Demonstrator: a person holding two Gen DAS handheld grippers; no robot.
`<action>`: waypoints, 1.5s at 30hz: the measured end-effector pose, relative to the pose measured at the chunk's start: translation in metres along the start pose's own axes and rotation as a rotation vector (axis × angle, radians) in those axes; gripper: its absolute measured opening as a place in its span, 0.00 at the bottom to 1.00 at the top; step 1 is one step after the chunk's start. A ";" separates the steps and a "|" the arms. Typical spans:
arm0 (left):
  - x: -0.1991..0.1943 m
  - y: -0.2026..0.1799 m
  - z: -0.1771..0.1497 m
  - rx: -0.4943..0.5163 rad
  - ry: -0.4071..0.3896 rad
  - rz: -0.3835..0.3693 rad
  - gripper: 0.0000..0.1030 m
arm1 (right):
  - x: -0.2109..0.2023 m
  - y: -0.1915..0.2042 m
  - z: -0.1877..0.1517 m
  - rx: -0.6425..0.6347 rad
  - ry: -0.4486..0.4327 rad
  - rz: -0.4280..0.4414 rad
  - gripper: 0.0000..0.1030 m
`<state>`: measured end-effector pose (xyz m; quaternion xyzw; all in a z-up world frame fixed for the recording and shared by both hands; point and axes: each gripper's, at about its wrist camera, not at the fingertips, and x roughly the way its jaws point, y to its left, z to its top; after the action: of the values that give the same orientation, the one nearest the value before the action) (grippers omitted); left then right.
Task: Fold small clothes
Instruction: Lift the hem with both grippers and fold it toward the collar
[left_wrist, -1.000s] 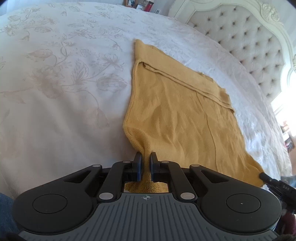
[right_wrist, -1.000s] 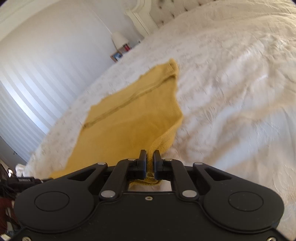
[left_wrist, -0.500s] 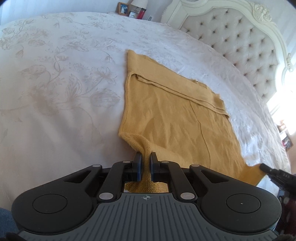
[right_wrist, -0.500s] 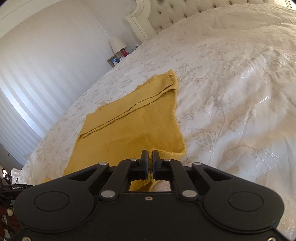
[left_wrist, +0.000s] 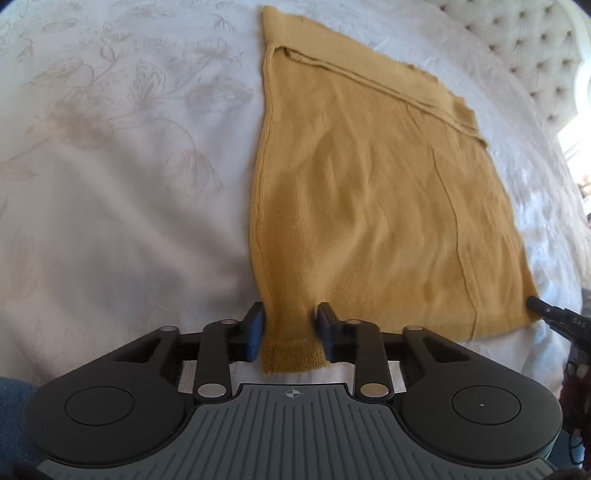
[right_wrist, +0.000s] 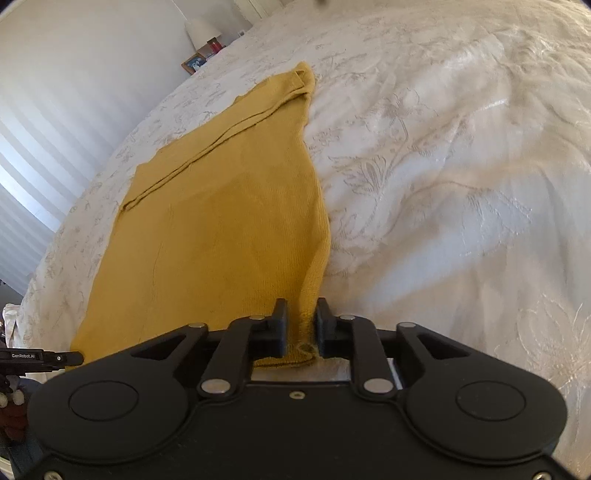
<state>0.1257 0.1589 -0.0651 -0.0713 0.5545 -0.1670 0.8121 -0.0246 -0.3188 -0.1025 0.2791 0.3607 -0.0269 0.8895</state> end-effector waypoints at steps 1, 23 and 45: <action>0.001 0.000 0.000 0.004 0.014 0.014 0.30 | 0.000 -0.002 -0.002 0.010 0.001 0.014 0.44; 0.003 0.006 0.002 -0.052 -0.022 -0.083 0.06 | 0.007 0.003 -0.003 0.021 -0.003 0.113 0.12; -0.031 -0.005 0.114 -0.110 -0.435 -0.209 0.06 | 0.027 0.030 0.141 0.086 -0.333 0.279 0.12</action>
<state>0.2201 0.1573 0.0061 -0.2067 0.3644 -0.2001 0.8857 0.0915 -0.3620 -0.0232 0.3555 0.1650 0.0354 0.9193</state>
